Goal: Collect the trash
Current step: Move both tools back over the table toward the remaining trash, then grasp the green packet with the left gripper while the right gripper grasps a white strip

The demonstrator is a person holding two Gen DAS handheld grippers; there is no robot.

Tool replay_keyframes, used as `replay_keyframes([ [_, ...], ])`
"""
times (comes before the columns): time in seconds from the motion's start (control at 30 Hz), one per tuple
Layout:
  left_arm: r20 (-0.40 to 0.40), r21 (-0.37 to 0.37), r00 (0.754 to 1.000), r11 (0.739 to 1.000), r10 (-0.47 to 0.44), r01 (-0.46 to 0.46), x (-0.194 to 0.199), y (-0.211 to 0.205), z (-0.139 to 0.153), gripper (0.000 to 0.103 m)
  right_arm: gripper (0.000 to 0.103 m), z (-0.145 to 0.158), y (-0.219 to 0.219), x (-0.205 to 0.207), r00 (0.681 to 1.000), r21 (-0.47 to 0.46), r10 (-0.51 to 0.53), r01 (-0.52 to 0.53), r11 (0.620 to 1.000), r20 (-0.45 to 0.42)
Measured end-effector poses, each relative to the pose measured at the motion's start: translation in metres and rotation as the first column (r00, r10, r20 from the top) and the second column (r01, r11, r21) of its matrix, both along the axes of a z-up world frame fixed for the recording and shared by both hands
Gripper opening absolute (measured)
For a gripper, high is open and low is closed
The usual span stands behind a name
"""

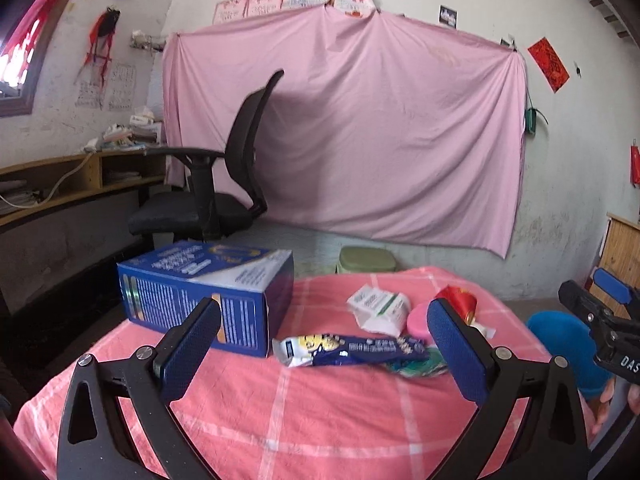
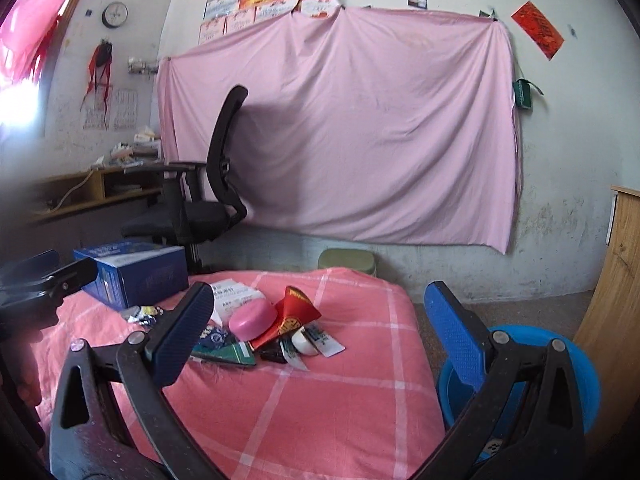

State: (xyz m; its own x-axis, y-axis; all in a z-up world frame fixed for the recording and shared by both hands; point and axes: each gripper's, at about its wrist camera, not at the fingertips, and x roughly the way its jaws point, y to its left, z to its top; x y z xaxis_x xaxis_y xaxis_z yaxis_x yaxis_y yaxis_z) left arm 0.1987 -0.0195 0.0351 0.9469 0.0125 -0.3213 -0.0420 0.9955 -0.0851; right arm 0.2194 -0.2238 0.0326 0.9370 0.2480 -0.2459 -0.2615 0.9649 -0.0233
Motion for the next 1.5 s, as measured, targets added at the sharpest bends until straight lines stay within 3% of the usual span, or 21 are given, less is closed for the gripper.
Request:
replay_keyframes([
  [0.27,-0.099,-0.014,0.989,0.994,-0.107,0.106,0.012,-0.005,-0.022,0.098,0.103,-0.017,0.0,0.031,0.987,-0.008,-0.008,0.007,1.0,-0.158],
  [0.33,-0.127,-0.005,0.981,0.989,-0.15,0.15,0.019,-0.011,-0.022,0.09,0.091,-0.022,-0.002,0.04,0.978,0.004,0.006,-0.005,1.0,-0.209],
  [0.37,-0.143,-0.002,0.974,0.984,-0.175,0.177,0.023,-0.015,-0.024,0.083,0.09,-0.026,-0.003,0.046,0.97,0.009,0.014,-0.013,1.0,-0.243],
  [0.5,-0.23,0.013,0.925,0.949,-0.303,0.314,0.038,-0.034,-0.033,0.06,0.074,-0.034,0.001,0.058,0.946,0.001,0.047,-0.05,0.999,-0.32],
  [0.53,-0.248,0.018,0.914,0.942,-0.321,0.336,0.04,-0.038,-0.035,0.057,0.067,-0.037,0.003,0.061,0.938,-0.006,0.057,-0.063,0.998,-0.343],
  [0.7,-0.349,0.039,0.863,0.915,-0.365,0.402,0.055,-0.056,-0.048,0.035,0.053,-0.049,0.01,0.073,0.897,-0.019,0.095,-0.115,0.993,-0.433],
  [0.9,-0.406,0.024,0.828,0.901,-0.388,0.434,0.065,-0.06,-0.056,0.032,0.048,-0.055,0.016,0.077,0.867,-0.04,0.114,-0.152,0.988,-0.485],
  [1.1,-0.418,0.046,0.82,0.892,-0.391,0.449,0.066,-0.064,-0.056,0.032,0.048,-0.064,0.022,0.089,0.835,-0.078,0.092,-0.159,0.984,-0.543],
  [1.27,-0.411,0.087,0.823,0.881,-0.393,0.465,0.074,-0.071,-0.057,0.032,0.047,-0.065,0.027,0.093,0.838,-0.119,0.075,-0.165,0.979,-0.54],
  [1.37,-0.396,0.115,0.824,0.869,-0.405,0.482,0.075,-0.075,-0.056,0.032,0.035,-0.065,0.028,0.093,0.837,-0.126,0.081,-0.176,0.976,-0.541],
  [1.4,-0.395,0.119,0.821,0.863,-0.413,0.491,0.075,-0.077,-0.057,0.032,0.035,-0.064,0.028,0.092,0.837,-0.121,0.089,-0.182,0.976,-0.54],
  [1.43,-0.396,0.121,0.817,0.858,-0.42,0.499,0.075,-0.078,-0.058,0.031,0.034,-0.064,0.027,0.091,0.837,-0.115,0.097,-0.187,0.976,-0.538],
  [1.5,-0.407,0.128,0.806,0.847,-0.43,0.516,0.078,-0.082,-0.059,0.015,0.033,-0.063,0.027,0.09,0.839,-0.108,0.107,-0.193,0.975,-0.534],
])
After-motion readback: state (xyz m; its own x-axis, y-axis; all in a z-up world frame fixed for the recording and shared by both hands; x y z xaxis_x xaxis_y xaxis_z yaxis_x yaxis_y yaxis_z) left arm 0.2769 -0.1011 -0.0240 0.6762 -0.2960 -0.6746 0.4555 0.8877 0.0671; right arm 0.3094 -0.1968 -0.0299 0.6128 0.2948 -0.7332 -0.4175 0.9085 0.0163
